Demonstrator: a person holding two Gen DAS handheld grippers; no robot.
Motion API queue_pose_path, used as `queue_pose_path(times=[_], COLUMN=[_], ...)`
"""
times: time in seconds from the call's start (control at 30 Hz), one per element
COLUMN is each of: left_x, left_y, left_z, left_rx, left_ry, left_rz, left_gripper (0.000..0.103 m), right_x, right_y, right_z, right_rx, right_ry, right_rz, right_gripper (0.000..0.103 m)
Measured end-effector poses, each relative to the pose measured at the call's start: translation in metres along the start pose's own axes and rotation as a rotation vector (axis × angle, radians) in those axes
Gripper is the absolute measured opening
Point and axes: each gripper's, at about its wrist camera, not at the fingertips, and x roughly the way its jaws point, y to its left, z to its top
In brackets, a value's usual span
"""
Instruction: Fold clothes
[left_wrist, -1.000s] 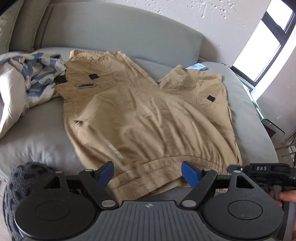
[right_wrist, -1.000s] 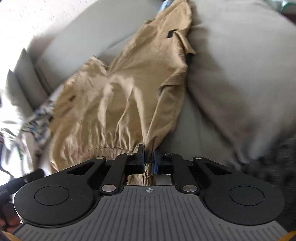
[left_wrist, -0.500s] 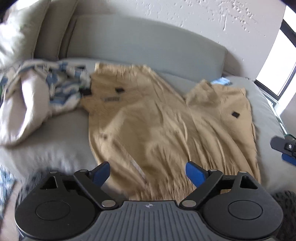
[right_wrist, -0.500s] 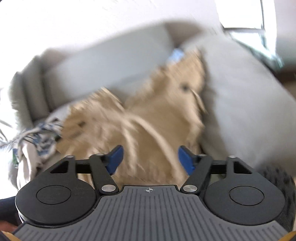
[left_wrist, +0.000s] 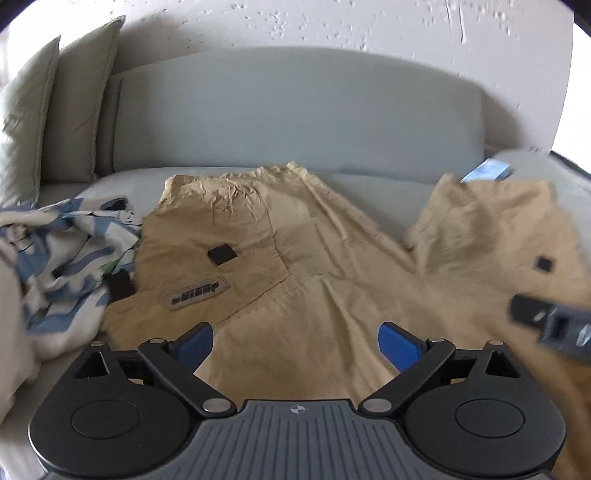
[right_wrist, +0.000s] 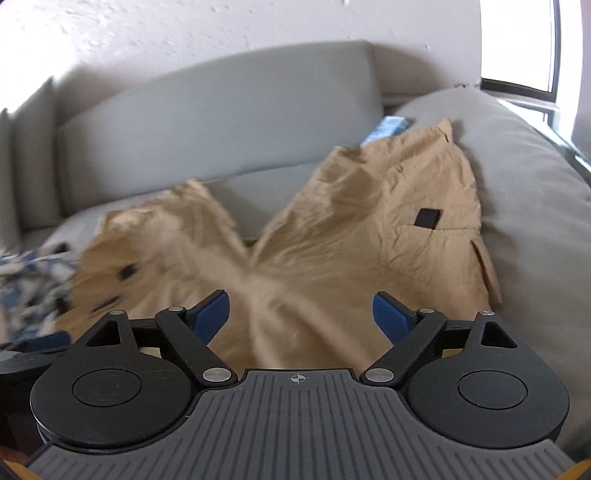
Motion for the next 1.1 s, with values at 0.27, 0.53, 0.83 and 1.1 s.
queue_pose_path(times=[0.27,0.53,0.83,1.1], left_x=[0.033,0.033,0.037,0.036], left_y=[-0.002,-0.002,-0.004,-0.003], left_z=[-0.034,-0.033,-0.031,-0.032], left_rx=[-0.030,-0.041,-0.039,-0.040], left_ry=[0.025,0.036,0.044,0.044], left_rz=[-0.030,-0.034,-0.030,-0.030], left_gripper=[0.102,0.102,0.102,0.102], right_x=[0.070,0.091,0.090,0.090], right_y=[-0.016,-0.023,-0.022,-0.025], right_z=[-0.015,-0.021,-0.020,-0.019], right_rx=[-0.015,0.011,0.006,0.018], right_ry=[0.021,0.124,0.126,0.128], right_rz=[-0.130,-0.136,-0.140,-0.128], right_gripper=[0.094,0.103,0.103,0.103])
